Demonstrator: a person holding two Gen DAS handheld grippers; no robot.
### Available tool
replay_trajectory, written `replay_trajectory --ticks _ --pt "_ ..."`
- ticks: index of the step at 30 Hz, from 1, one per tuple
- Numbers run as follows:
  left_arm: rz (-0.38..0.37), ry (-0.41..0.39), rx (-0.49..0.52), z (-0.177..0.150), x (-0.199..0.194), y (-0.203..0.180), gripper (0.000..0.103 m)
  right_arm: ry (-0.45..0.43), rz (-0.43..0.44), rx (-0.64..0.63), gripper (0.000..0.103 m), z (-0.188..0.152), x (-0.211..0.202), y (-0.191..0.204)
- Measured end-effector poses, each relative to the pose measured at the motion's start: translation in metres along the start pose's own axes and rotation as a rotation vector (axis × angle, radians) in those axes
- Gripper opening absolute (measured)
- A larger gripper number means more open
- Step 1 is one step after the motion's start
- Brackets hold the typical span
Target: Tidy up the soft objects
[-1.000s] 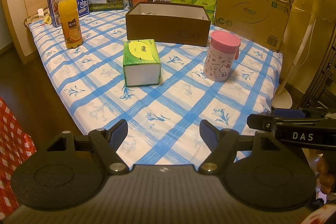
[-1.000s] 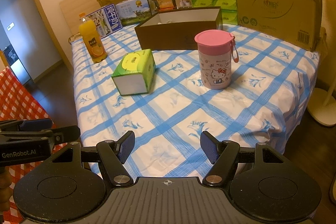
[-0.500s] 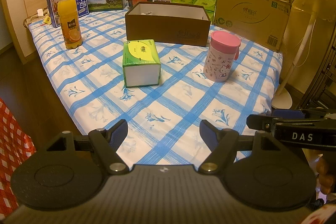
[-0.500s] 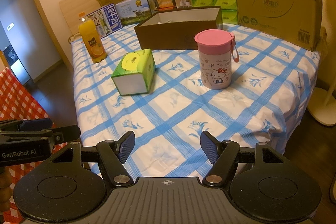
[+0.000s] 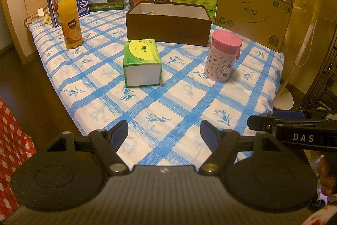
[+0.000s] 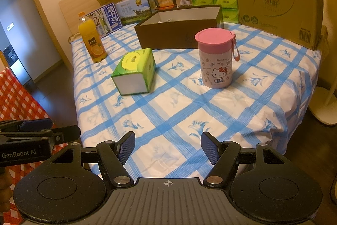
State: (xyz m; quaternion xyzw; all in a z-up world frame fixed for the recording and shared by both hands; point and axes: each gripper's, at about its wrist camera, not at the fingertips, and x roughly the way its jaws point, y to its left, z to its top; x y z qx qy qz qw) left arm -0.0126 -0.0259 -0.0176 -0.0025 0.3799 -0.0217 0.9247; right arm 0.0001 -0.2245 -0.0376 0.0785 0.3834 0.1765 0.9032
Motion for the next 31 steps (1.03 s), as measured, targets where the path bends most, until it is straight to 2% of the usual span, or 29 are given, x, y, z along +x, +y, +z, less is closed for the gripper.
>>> replay_trajectory --ticks 31 --pt "0.000 0.019 -0.008 -0.003 0.014 0.006 0.074 0.025 -0.008 0.015 0.069 -0.004 0.015 -0.008"
